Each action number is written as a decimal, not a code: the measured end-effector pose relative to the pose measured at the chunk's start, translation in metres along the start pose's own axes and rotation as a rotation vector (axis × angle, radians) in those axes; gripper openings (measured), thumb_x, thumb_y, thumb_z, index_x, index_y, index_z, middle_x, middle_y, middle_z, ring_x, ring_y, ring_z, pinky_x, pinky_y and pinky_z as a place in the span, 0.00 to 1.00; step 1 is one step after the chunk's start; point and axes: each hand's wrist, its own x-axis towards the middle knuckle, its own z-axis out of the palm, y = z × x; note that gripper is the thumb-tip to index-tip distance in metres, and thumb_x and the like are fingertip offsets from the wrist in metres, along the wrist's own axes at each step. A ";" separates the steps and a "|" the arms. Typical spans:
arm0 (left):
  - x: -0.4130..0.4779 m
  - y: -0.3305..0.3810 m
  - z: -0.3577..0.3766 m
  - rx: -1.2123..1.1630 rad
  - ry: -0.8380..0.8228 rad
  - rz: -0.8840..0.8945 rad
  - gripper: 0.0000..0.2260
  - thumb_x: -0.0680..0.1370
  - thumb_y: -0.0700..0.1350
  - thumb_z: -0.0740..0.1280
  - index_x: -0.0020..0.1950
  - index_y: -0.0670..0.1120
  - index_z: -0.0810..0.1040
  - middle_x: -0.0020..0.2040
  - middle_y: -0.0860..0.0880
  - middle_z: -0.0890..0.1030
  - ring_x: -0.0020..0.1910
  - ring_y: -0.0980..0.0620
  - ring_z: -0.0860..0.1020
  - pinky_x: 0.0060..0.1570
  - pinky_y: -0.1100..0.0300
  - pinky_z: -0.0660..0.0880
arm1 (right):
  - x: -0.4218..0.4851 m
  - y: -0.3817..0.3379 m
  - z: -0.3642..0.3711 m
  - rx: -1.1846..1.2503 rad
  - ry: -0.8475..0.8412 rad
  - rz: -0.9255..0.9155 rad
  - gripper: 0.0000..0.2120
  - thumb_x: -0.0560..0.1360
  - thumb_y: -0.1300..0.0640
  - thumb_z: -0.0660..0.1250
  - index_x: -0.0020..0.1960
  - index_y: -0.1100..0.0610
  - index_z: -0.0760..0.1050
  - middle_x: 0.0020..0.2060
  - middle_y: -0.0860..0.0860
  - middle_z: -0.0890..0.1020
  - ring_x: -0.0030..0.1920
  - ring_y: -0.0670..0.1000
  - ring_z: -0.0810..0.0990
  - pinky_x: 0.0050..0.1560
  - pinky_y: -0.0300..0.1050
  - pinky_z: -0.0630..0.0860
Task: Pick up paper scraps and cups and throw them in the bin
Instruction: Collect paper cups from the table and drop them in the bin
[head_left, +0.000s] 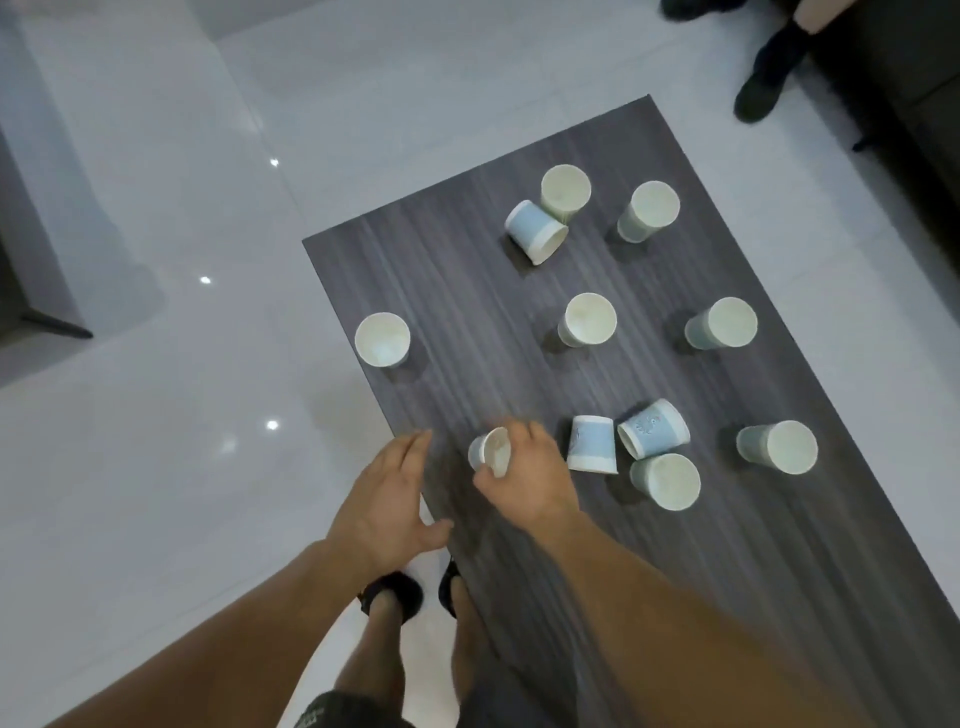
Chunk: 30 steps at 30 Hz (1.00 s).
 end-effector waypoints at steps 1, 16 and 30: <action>0.006 0.004 0.000 -0.015 -0.006 0.016 0.46 0.69 0.59 0.73 0.78 0.48 0.51 0.77 0.49 0.57 0.74 0.51 0.59 0.72 0.59 0.58 | -0.002 -0.001 -0.004 0.124 0.032 0.031 0.31 0.72 0.48 0.68 0.71 0.55 0.65 0.64 0.53 0.72 0.64 0.54 0.71 0.63 0.47 0.69; 0.033 0.020 -0.002 -0.193 0.025 0.007 0.31 0.67 0.53 0.75 0.64 0.58 0.63 0.59 0.56 0.73 0.56 0.53 0.75 0.55 0.58 0.76 | -0.007 0.062 -0.032 -0.309 0.218 0.254 0.30 0.75 0.42 0.64 0.72 0.53 0.62 0.68 0.53 0.68 0.63 0.57 0.69 0.57 0.53 0.73; -0.006 0.003 0.002 -0.185 0.292 0.024 0.29 0.66 0.54 0.76 0.63 0.53 0.69 0.57 0.54 0.73 0.55 0.54 0.71 0.50 0.62 0.69 | 0.000 0.034 -0.020 -0.179 0.264 0.105 0.31 0.68 0.56 0.69 0.69 0.61 0.65 0.65 0.59 0.67 0.56 0.63 0.72 0.57 0.56 0.72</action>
